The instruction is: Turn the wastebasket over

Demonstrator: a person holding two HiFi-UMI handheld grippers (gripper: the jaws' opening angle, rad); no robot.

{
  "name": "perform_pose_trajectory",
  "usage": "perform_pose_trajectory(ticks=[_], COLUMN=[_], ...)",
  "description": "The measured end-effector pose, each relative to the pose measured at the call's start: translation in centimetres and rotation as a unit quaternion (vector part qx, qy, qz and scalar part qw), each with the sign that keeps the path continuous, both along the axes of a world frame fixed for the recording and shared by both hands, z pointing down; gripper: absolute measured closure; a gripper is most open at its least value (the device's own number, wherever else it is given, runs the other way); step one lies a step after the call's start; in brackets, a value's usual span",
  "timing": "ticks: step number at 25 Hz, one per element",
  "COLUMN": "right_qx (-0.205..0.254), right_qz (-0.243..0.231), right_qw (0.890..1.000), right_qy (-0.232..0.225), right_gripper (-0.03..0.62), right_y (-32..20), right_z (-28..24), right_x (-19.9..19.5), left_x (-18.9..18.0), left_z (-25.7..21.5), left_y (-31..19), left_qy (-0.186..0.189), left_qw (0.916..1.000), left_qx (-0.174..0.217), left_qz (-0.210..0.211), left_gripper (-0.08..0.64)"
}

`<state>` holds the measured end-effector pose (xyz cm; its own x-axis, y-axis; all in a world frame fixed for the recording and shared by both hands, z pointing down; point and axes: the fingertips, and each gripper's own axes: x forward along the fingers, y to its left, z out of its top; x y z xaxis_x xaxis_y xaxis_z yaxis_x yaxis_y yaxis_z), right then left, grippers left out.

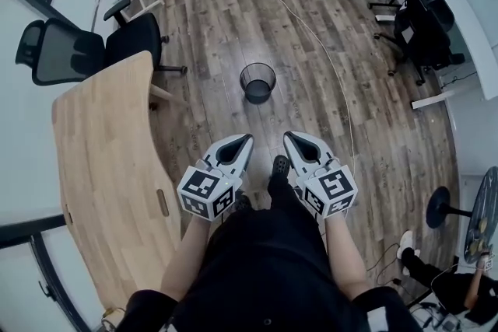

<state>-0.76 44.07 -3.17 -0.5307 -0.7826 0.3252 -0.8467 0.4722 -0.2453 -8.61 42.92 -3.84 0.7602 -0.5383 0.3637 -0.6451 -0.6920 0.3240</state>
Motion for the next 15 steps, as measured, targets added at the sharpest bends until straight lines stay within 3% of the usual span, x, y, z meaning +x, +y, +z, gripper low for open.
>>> perform_pose_trajectory(ticks=[7, 11, 15], right_qx=[-0.005, -0.021, -0.043], right_qz=[-0.042, -0.067, -0.077], right_qw=[0.999, 0.998, 0.996], right_qy=[-0.002, 0.005, 0.004], right_gripper=[0.560, 0.560, 0.560], right_y=[-5.4, -7.8, -9.4], right_z=[0.7, 1.9, 3.2], right_x=[3.5, 4.2, 4.0], left_x=[4.2, 5.0, 5.1], left_z=[0.0, 0.9, 2.5], left_y=[-4.9, -6.5, -7.3], left_qy=[-0.016, -0.012, -0.017], left_qw=[0.9994, 0.9977, 0.9965], left_qx=[0.003, -0.017, -0.042], left_qz=[-0.031, -0.064, -0.070], left_gripper=[0.543, 0.543, 0.543])
